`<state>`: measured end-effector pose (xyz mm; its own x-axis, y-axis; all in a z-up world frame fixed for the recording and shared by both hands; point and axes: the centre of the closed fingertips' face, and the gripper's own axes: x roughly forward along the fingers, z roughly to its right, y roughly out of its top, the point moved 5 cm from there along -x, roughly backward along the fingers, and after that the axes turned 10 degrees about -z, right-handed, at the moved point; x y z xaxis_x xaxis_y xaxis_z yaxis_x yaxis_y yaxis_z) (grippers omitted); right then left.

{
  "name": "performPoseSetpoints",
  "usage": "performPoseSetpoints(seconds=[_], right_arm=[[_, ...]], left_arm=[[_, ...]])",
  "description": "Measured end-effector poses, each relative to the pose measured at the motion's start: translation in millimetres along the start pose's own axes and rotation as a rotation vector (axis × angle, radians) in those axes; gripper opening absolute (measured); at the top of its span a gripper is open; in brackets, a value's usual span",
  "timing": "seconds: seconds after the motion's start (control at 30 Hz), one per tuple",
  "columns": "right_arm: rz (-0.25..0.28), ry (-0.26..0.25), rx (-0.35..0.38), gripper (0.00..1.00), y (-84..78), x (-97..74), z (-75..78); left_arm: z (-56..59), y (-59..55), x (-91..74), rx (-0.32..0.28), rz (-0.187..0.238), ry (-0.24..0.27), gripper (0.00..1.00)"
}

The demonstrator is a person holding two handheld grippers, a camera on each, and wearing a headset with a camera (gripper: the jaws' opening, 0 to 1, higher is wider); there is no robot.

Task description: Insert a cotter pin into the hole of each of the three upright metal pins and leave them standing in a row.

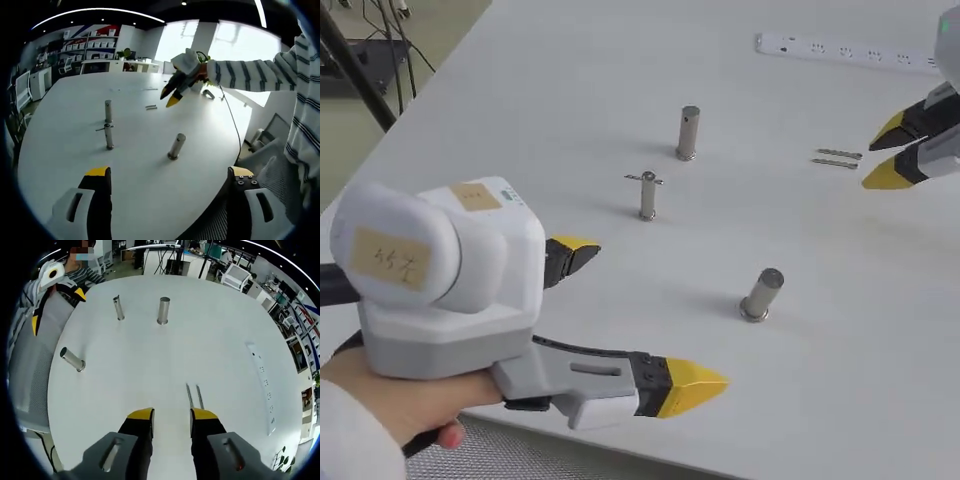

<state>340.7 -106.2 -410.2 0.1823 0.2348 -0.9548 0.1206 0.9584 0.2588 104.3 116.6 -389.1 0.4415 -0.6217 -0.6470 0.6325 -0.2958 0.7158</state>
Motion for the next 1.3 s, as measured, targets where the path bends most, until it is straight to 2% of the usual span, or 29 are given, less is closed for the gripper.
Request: performPoseSetpoints(seconds=[0.1,0.3,0.47,0.7,0.83,0.87,0.97,1.03,1.1,1.13,1.3], right_arm=[[0.014,0.006,0.025,0.18,1.1,7.8,7.7],[-0.020,-0.002,0.037,0.09,-1.1,19.5,13.9],[-0.064,-0.011,0.047,0.11,-7.0,28.5,15.7],[-0.035,0.011,0.070,0.11,-1.3,28.3,13.9],[-0.060,0.017,0.063,0.11,-3.0,30.9,14.8],[-0.049,0.031,0.072,0.10,-3.1,32.4,19.2],[-0.057,0.049,0.076,0.09,-4.4,33.7,19.2],[-0.068,0.063,0.053,0.08,-3.4,33.9,17.8],[-0.089,0.102,0.025,0.03,-1.2,34.9,12.8],[-0.101,0.087,0.001,0.03,-0.2,34.8,14.7],[-0.177,0.098,-0.053,0.02,5.5,36.2,13.9]], left_arm=[[0.9,-0.7,0.7,0.006,0.001,-0.008,0.95],[-0.3,-0.5,1.1,0.002,-0.002,-0.008,0.95],[-2.2,-1.6,0.9,0.012,-0.016,-0.010,0.95],[-4.5,-1.6,-0.9,0.007,-0.008,-0.003,0.95],[-3.2,-0.9,-1.4,0.000,0.000,-0.004,0.95],[-3.0,-0.8,-1.4,-0.002,0.001,-0.004,0.95],[-2.4,-1.1,-0.9,-0.010,0.003,-0.004,0.95],[-2.1,-1.6,-0.3,-0.013,0.003,-0.005,0.94],[-2.0,-2.0,0.1,-0.012,0.000,-0.005,0.94],[-2.1,-2.2,0.1,-0.011,-0.002,-0.006,0.94],[-4.3,-1.3,-0.5,-0.018,-0.002,-0.004,0.93]])
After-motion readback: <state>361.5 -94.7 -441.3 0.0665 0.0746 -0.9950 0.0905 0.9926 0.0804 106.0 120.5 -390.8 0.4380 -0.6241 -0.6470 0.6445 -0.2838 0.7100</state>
